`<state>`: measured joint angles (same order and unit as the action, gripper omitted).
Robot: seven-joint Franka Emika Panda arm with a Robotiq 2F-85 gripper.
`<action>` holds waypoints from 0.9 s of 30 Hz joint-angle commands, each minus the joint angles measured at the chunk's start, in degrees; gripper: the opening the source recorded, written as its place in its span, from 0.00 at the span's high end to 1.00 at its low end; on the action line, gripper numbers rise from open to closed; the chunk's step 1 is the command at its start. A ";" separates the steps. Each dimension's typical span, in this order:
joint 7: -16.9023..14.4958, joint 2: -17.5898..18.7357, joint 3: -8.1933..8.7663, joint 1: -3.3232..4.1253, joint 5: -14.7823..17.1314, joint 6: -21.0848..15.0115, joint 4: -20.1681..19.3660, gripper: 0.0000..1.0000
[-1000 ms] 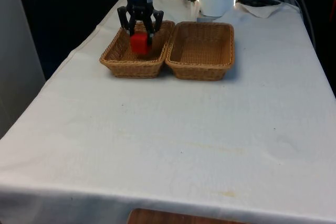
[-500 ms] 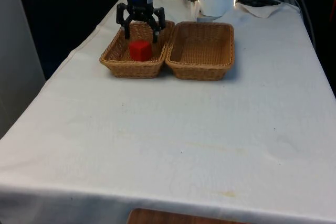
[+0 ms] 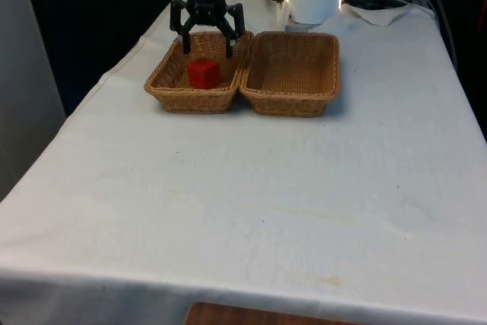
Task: Pick up the red cube and place it into the right basket.
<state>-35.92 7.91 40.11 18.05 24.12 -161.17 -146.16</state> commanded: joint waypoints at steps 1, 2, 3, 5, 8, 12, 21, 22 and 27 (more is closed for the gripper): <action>1.66 0.52 0.46 0.57 -1.49 0.80 0.80 0.00; 0.17 -0.11 -0.11 0.06 -0.11 0.29 0.29 0.00; 1.83 0.34 0.29 0.63 -1.60 0.92 1.03 0.00; 2.64 -0.06 -0.46 0.86 -1.78 1.26 1.66 0.00; 3.55 -0.46 -1.32 0.97 -2.06 1.60 2.23 0.00; 4.41 -0.57 -2.46 1.15 -2.01 1.60 2.98 0.00; 5.79 -0.29 -4.87 1.26 -1.89 1.55 4.76 0.00; 5.84 -0.29 -5.10 1.20 -1.89 1.49 4.93 0.00; 5.67 -0.34 -6.42 1.15 -1.55 1.60 5.96 0.00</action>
<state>-30.77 7.10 33.58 18.96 23.03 -159.63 -140.55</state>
